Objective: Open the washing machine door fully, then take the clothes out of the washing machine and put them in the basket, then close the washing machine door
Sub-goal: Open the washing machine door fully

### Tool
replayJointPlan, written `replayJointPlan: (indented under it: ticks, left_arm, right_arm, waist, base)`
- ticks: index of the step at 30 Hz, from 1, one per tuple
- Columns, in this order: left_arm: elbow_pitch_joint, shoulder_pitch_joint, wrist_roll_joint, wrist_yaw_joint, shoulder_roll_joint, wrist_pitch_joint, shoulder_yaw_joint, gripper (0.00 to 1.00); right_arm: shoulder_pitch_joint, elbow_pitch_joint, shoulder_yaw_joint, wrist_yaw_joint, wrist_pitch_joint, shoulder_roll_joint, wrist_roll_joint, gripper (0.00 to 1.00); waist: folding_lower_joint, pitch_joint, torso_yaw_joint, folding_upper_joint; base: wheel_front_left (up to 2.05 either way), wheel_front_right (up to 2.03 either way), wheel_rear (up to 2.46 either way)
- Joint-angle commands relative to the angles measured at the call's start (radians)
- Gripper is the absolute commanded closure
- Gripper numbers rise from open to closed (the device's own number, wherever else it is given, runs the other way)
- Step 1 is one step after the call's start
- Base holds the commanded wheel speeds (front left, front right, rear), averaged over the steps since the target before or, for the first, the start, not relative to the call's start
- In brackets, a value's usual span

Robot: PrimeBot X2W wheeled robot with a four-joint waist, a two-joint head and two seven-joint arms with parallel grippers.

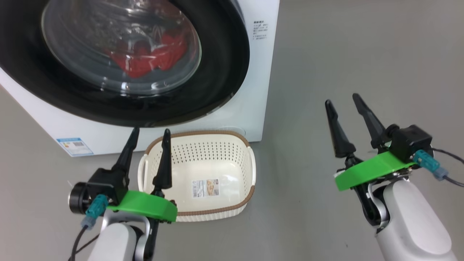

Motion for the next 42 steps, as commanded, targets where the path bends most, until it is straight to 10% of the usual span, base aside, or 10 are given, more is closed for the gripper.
replayJointPlan:
  ticks: [1,2,19,42]
  left_arm:
    - [-0.037,-0.041,0.012,0.005,0.018,-0.012,0.023,0.00]
    - [-0.046,-0.043,0.012,0.005,0.018,-0.012,0.021,0.00]
    - [-0.223,-0.070,0.015,0.015,0.018,-0.012,-0.014,0.00]
    - [-0.352,-0.090,0.040,0.024,0.018,-0.012,-0.052,0.00]
  right_arm:
    - [-0.039,-0.030,0.019,-0.001,-0.006,0.001,0.020,0.64]
    - [-0.046,-0.033,0.019,-0.001,-0.006,0.001,0.036,1.00]
    - [-0.270,0.056,0.064,-0.001,0.010,0.001,0.506,1.00]
    - [-0.525,0.000,0.058,-0.001,0.441,-0.087,1.126,1.00]
  waist:
    - [-0.0001,0.021,0.006,0.0000]
    - [-0.0001,0.030,0.007,0.0000]
    - [-0.0001,0.191,0.059,0.0000]
    - [-0.0001,0.390,0.123,0.0000]
  base:
    - [0.00,0.00,0.00]
    - [0.00,0.00,0.00]
    - [0.00,0.00,0.00]
    - [0.00,0.00,0.00]
